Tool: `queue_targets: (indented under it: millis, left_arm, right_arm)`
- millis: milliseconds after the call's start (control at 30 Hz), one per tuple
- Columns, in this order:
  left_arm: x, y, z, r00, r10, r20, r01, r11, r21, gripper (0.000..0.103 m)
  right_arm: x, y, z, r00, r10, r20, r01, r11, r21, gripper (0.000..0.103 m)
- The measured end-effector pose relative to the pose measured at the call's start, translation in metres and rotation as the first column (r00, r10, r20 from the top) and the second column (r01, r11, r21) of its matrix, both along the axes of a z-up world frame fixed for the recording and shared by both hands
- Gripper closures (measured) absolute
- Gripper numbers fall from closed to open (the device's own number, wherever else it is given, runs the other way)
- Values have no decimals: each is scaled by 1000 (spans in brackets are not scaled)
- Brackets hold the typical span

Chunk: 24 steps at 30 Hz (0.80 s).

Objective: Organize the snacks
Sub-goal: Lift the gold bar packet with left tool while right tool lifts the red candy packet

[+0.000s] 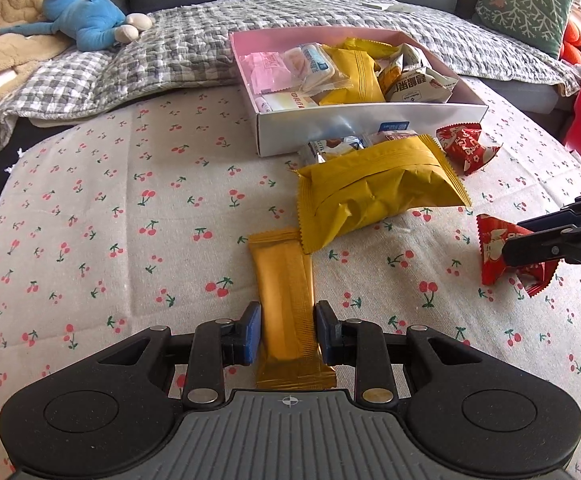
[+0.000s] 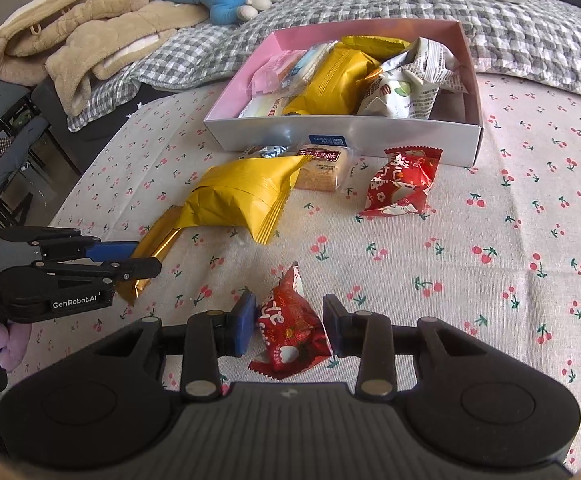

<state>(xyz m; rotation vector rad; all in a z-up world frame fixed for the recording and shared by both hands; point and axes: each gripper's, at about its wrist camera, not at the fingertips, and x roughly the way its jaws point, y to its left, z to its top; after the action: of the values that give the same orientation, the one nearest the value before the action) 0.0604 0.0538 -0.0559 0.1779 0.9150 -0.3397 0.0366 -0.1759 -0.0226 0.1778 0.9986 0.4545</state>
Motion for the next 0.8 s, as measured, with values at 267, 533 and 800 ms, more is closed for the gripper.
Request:
queue_targets:
  millis: [267, 533, 800]
  left_arm:
    - [-13, 9, -4, 998, -9, 58, 8, 1000, 19, 69]
    - [-16, 7, -11, 991, 22, 130, -26, 999, 29, 36]
    - [-12, 8, -12, 994, 45, 102, -43, 999, -20, 39]
  right_arm:
    - [-17, 11, -3, 992, 88, 85, -75, 986, -146, 36]
    - [-15, 26, -8, 972, 174, 156, -122, 946, -300, 26]
    - [-4, 30, -7, 970, 173, 172, -113, 944, -310, 41]
